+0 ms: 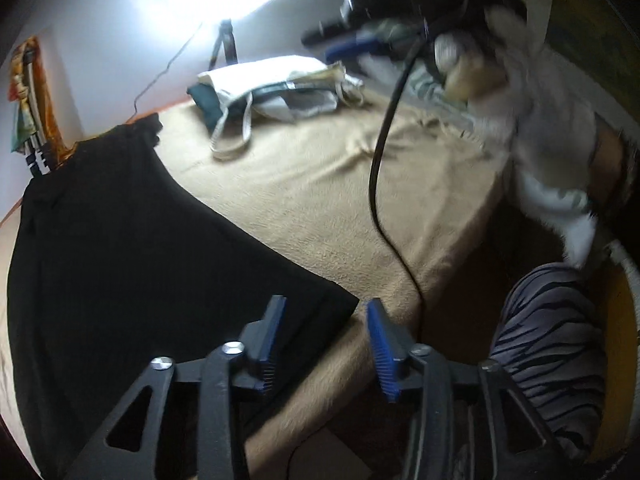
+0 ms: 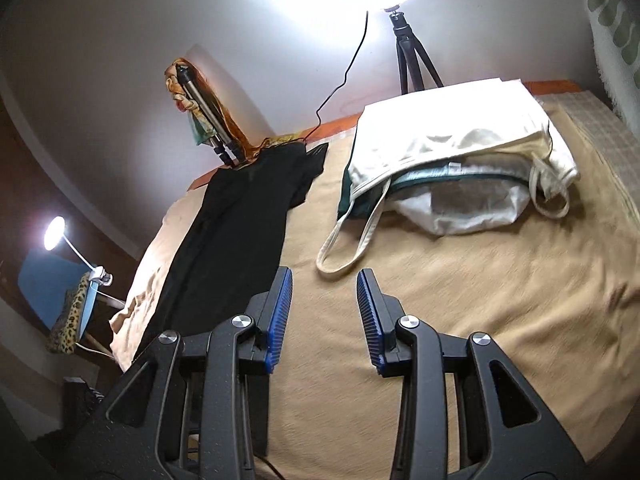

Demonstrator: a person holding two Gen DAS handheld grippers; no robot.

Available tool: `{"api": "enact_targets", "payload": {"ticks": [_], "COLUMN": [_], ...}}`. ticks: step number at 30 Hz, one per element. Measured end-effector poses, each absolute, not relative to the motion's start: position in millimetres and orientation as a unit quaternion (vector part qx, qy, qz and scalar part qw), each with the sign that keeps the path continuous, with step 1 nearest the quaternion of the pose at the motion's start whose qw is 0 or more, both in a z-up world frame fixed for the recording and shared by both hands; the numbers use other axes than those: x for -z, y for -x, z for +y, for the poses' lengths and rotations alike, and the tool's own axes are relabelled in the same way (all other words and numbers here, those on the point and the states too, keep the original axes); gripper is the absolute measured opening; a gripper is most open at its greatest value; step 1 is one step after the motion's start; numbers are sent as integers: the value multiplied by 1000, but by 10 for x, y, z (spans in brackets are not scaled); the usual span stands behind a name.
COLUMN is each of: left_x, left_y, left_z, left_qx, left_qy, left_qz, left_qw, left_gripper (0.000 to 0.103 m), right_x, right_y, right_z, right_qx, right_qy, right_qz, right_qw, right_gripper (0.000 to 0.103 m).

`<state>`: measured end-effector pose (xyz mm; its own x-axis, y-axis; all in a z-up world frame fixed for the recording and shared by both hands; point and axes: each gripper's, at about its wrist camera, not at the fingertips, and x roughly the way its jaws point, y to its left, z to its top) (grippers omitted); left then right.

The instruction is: Fold small clothes

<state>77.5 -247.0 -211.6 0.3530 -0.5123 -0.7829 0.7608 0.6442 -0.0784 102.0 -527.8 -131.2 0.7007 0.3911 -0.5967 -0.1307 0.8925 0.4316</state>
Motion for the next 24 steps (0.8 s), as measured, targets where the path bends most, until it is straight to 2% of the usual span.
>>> {"api": "enact_targets", "payload": {"ticks": [4,7,8,9,10,12,18,24], "left_x": [2273,2341,2345,2350,2360,2357,2140,2019], "left_y": [-850,-875,-895,-929,-968,-1083,-1209,-1223], "left_z": [-2622,-2676,-2674,-2663,-2634,-2556,-2137,-1893], "left_qx": [390,380,378,376,374,380,390,387], "left_qy": [-156,-171,-170,-163,-155,-124,-13,48], "left_qz": [431,424,421,420,420,428,424,422], "left_qw": [799,804,807,810,812,810,817,818], "left_gripper": [57,53,45,25,12,5,4,4], "right_x": [1277,1328,1349,1375,1417,1482,1667,1920], "right_y": [-1176,-1400,-1469,-1541,-1662,-1881,-2574,-3269], "right_z": [-5300,-5221,-5187,-5151,-5088,-5017,-4772,-4493], "right_qx": [-161,-178,-182,-188,-196,-210,-237,-198], "right_qy": [-177,-180,-181,-182,-187,-197,-244,-277], "right_qz": [362,370,373,376,381,389,411,443], "right_qw": [901,894,892,889,884,875,845,829], "right_gripper": [36,36,36,36,36,36,36,36]}}
